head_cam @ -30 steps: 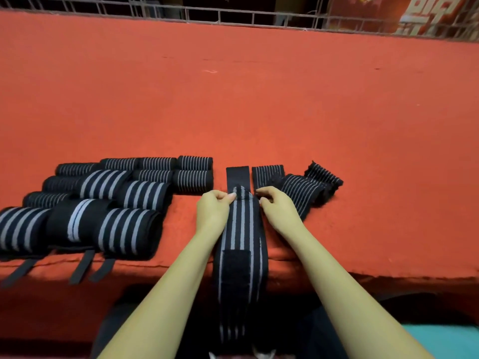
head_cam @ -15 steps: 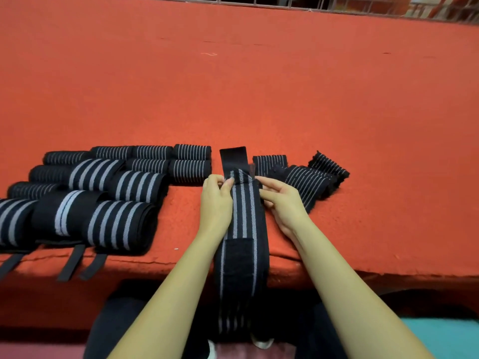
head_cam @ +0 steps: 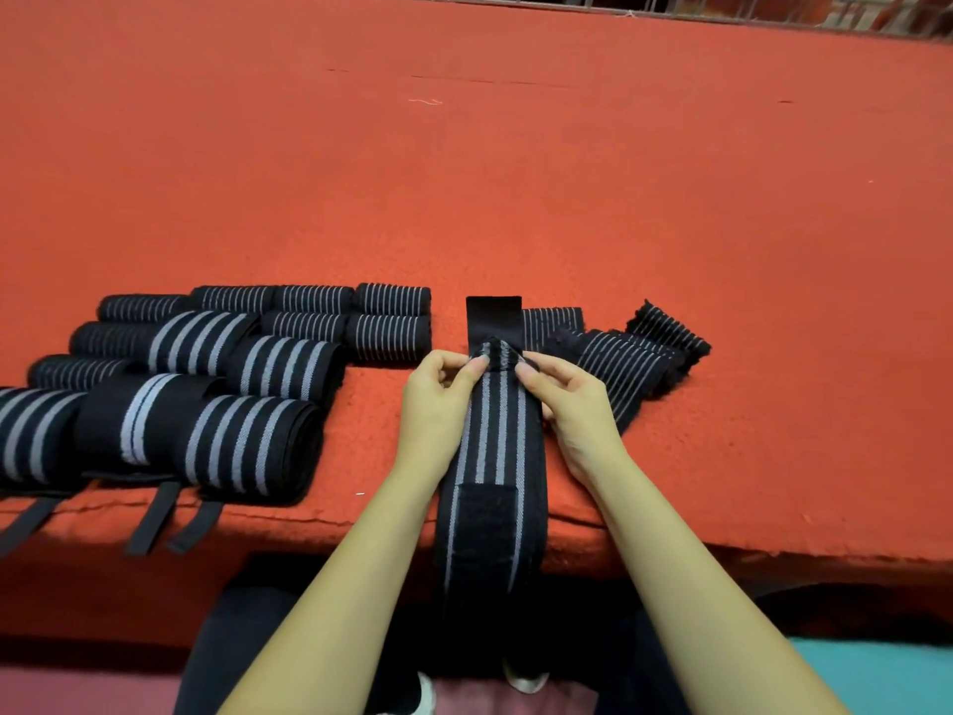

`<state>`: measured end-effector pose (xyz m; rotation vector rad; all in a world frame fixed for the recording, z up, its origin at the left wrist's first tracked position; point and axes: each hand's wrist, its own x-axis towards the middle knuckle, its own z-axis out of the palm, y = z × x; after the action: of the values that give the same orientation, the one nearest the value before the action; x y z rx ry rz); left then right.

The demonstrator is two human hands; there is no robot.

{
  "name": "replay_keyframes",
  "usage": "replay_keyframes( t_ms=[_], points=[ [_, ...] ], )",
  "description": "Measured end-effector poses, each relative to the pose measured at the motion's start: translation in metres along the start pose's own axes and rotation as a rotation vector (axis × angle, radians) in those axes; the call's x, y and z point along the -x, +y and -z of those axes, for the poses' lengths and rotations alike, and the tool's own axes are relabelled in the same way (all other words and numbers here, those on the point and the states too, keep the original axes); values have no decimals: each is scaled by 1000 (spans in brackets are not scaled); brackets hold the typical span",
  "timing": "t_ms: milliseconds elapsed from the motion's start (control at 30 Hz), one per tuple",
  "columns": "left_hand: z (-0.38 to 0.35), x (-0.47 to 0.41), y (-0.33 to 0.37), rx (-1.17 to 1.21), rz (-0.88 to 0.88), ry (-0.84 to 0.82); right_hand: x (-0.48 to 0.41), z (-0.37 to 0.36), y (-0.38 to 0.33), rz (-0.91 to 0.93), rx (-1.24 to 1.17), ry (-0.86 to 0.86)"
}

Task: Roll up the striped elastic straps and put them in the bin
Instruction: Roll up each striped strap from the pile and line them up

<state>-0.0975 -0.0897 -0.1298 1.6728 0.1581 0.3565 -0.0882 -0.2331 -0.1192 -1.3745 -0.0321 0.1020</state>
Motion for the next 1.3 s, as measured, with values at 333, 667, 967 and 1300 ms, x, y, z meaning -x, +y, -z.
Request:
replay_keyframes(
  t_ms=[333, 667, 967, 1300],
  points=[
    [2, -1, 4, 202, 118, -129, 0, -1, 2, 29, 26, -1],
    [5, -3, 7, 321, 187, -233, 2, -3, 3, 133, 155, -44],
    [3, -29, 28, 179, -9, -85, 0, -3, 6, 144, 210, -99],
    [4, -25, 28, 18, -145, -184, 0, -4, 8, 86, 182, -174]
  ],
)
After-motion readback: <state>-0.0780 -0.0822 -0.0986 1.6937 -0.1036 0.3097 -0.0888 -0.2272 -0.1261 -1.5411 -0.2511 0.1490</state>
